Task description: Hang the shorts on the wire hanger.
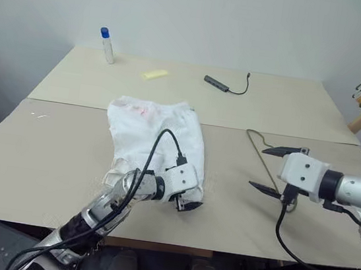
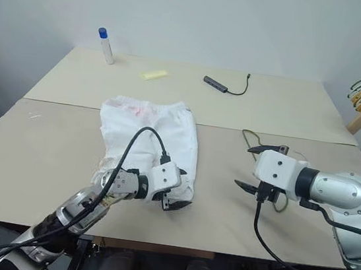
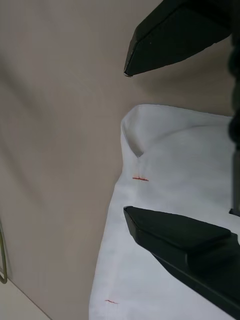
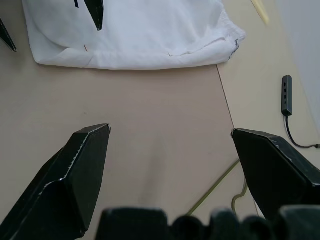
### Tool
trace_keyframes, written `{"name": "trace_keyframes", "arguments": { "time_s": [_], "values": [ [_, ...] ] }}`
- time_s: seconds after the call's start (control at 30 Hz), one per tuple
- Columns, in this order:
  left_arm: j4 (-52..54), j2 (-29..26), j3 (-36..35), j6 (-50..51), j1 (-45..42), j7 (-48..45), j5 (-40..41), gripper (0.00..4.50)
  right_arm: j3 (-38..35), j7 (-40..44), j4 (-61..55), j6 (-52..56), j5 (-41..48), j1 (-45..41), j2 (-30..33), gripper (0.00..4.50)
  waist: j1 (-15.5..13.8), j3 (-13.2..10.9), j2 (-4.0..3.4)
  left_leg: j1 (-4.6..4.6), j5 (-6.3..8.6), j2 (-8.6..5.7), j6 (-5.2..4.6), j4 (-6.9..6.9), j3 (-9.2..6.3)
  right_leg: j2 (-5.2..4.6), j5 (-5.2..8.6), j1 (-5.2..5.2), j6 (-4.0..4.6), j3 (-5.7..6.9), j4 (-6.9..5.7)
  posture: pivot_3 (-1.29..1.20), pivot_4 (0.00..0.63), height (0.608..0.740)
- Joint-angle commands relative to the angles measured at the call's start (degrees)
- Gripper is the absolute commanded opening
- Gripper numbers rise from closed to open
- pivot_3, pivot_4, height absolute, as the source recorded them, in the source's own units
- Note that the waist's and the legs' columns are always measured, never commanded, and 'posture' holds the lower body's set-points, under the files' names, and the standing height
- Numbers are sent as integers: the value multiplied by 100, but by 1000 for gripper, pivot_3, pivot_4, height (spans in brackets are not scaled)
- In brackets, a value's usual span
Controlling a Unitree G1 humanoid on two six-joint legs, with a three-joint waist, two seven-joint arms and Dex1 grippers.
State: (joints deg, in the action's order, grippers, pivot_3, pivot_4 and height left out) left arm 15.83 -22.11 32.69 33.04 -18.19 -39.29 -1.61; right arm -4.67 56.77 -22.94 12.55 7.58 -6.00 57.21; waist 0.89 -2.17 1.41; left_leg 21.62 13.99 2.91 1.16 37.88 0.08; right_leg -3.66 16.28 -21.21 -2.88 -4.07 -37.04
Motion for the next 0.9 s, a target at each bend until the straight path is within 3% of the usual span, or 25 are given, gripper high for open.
{"name": "trace_keyframes", "arguments": {
  "time_s": [0.03, 0.1, 0.23, 0.57, 0.63, 0.77, 0.9],
  "values": [
    [-196, 195, 141, 217, -217, 115, -214, 4500, -5, -93, -80, 3, -35, -192, -40, 4472, -2, 0, 0, 0, 0, 0, 0, 0, 0, 0, 0, 0, 0, 0, 0, -30, 0, 740],
    [-319, 304, 185, 420, -269, 107, -239, 4500, 38, -112, -47, -30, -90, -216, -48, 4472, -1, 0, 0, 0, 0, 0, 0, 0, 0, 0, 0, 0, 0, 0, 0, -32, 0, 740],
    [-404, 376, 309, 520, -289, 173, -428, 3718, 73, -135, -11, -51, -121, -246, -56, 4500, -8, 0, 0, 1, 0, -1, 0, 0, 0, 0, 0, 0, -1, 0, 0, -32, 0, 740],
    [-726, 526, 274, 629, -267, 510, -670, 523, 142, -129, 86, -108, -205, -338, -122, 4500, 1, 2, -3, -7, 0, -1, 0, 0, -1, 0, 0, 6, 0, -1, 0, -23, 0, 740],
    [-839, 498, 290, 513, -274, 594, -768, 55, 174, -128, 113, -115, -215, -387, -147, 4500, 8, 3, -3, -9, 0, -1, 0, 0, -1, 0, 0, 7, 0, -1, 0, -23, 0, 740],
    [-776, 455, 151, 460, -214, 566, -702, 55, 273, -131, 201, -162, -301, -465, -200, 4500, 15, 4, -4, -18, 0, -1, 0, 0, -1, 0, 0, 14, 0, -1, 0, -21, 0, 740],
    [98, -87, -716, -270, 442, 106, -2, 55, 602, -189, 449, -541, -623, -683, -311, 4500, 120, 7, -10, -19, 0, 4, 0, -10, 0, 7, 3, 7, 7, -8, -1, -27, 0, 740]
  ]
}}
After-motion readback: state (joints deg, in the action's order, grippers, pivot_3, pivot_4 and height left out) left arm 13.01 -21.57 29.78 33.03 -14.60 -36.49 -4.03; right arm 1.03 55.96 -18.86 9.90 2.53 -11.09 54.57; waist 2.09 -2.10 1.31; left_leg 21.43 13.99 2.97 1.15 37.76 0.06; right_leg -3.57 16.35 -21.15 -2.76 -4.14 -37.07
